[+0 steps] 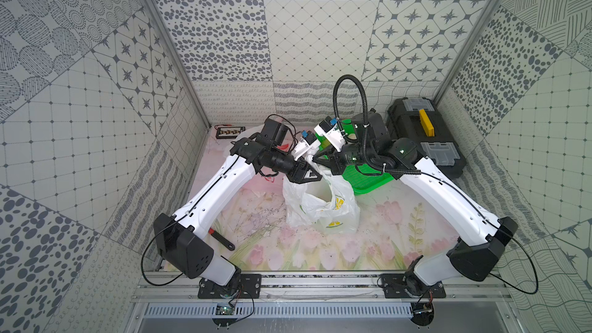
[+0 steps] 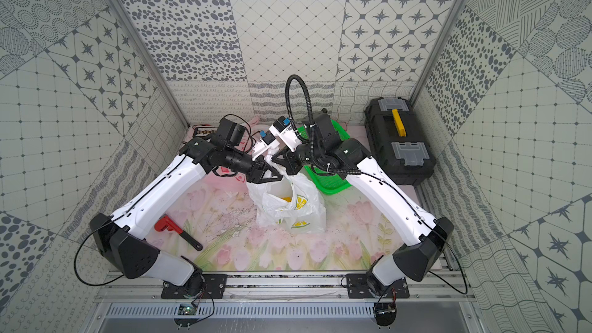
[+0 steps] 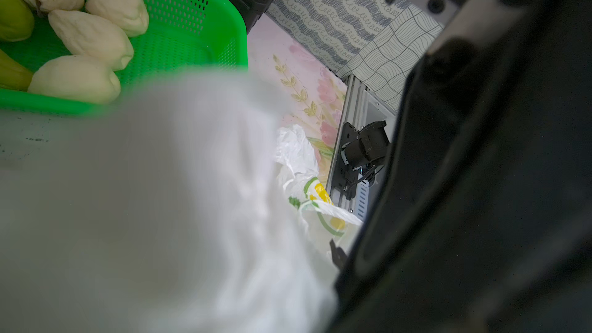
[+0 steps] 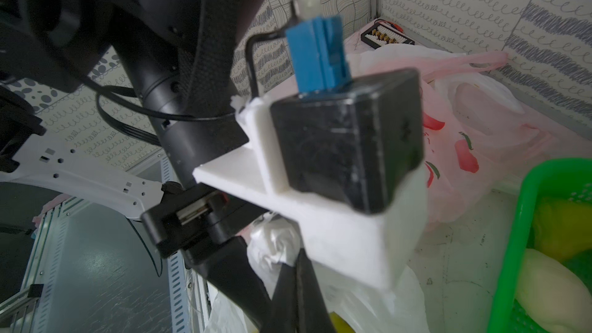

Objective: Place the pears into plastic bags & tie knots
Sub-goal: Tie the plastic bag at the center of the board.

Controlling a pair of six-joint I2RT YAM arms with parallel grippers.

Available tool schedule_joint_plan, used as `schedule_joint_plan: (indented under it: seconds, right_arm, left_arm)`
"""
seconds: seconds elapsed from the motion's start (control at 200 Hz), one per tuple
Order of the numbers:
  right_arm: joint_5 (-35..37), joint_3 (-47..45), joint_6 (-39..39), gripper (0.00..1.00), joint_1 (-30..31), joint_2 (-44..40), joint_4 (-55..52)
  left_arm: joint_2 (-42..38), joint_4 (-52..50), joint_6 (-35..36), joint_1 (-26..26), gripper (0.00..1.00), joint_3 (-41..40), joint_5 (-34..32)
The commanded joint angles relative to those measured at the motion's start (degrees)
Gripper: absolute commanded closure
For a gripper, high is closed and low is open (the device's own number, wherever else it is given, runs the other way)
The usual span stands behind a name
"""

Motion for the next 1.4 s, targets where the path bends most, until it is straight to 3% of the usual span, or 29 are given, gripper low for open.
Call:
schedule_joint_plan:
  seconds: [0.0, 0.175, 0.295, 0.39, 0.455, 0.58, 0.871, 1.216, 1.396]
  right_arm:
    - [-2.82, 1.09, 1.98, 1.00, 1.32, 1.65, 3.36]
    - [-6.69, -1.00, 6.52, 0.99, 0.66, 1.17, 6.77]
    - [-12.43, -2.96, 12.36, 0.96, -2.06, 0.97, 10.13]
    - [-17.73, -4.91, 17.59, 0.91, -4.49, 0.78, 12.99]
    - [-19.86, -7.65, 22.69, 0.77, -6.52, -0.46, 17.40]
    - [-21.99, -13.47, 32.83, 0.72, -11.38, -3.88, 27.33]
    - [-18.90, -9.20, 34.00, 0.55, -10.08, 0.54, 22.70]
    - [-19.43, -6.10, 35.87, 0.60, -8.75, 4.92, 22.61]
    - [-22.33, -7.51, 41.76, 0.61, -8.10, 5.89, 29.77]
  left_arm:
    - [0.76, 1.24, 1.46, 0.11, 0.57, 1.57, 2.37]
    - [0.99, 3.12, 0.96, 0.20, 0.59, 1.48, 1.17]
    - [1.03, 4.06, 0.96, 0.16, 0.67, 1.41, 1.33]
    - [0.39, 6.04, 1.34, 0.21, 0.87, 0.56, 0.82]
    - [-0.98, 8.18, 1.78, 0.11, 1.00, -1.21, 0.13]
    - [-3.17, 10.72, 3.02, 0.13, 1.00, -3.89, -0.39]
    - [-0.49, 7.55, 3.60, -0.17, 0.98, -1.25, 1.73]
    - [-0.93, 7.54, 5.13, -0.55, 0.95, -1.65, 3.08]
    - [-0.33, 7.71, 5.30, -0.59, 0.95, -1.26, 2.67]
